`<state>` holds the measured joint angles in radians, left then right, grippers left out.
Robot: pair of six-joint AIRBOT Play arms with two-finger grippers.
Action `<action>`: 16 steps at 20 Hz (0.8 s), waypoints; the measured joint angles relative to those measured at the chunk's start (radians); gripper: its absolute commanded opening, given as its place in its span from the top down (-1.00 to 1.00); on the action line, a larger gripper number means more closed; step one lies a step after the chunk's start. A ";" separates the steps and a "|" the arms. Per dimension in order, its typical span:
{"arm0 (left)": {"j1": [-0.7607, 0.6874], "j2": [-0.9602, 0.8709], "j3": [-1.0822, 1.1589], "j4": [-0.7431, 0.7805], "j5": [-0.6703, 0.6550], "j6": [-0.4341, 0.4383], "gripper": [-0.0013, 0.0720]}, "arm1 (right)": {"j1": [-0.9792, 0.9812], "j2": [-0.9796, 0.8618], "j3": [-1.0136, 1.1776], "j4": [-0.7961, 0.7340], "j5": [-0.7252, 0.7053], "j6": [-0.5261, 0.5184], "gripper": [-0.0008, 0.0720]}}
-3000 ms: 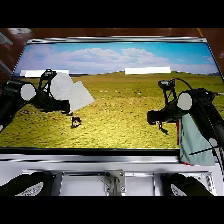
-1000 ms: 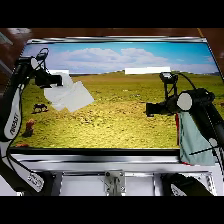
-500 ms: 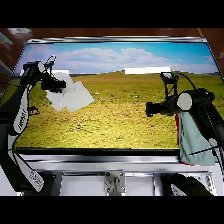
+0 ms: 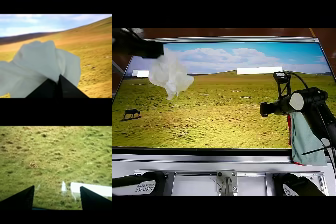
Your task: Fold the shirts.
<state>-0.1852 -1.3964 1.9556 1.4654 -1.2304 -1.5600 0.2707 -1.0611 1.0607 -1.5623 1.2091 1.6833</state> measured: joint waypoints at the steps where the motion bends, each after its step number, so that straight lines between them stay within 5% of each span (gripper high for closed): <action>1: -0.035 0.064 0.000 -0.001 -0.002 -0.017 0.86 | 0.000 0.000 0.013 -0.004 0.021 -0.008 -0.93; 9: -0.378 0.270 -0.082 -0.001 -0.043 -0.151 0.86 | 0.001 0.000 0.178 -0.089 0.202 -0.087 -0.93; 16: -0.605 0.196 -0.499 0.003 0.177 -0.311 0.86 | 0.001 0.000 0.211 -0.154 0.324 -0.122 -0.91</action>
<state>-0.7902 -1.1999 1.4563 1.4685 -1.0531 -1.8713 0.2714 -1.0607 1.2720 -1.7161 1.5333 1.5612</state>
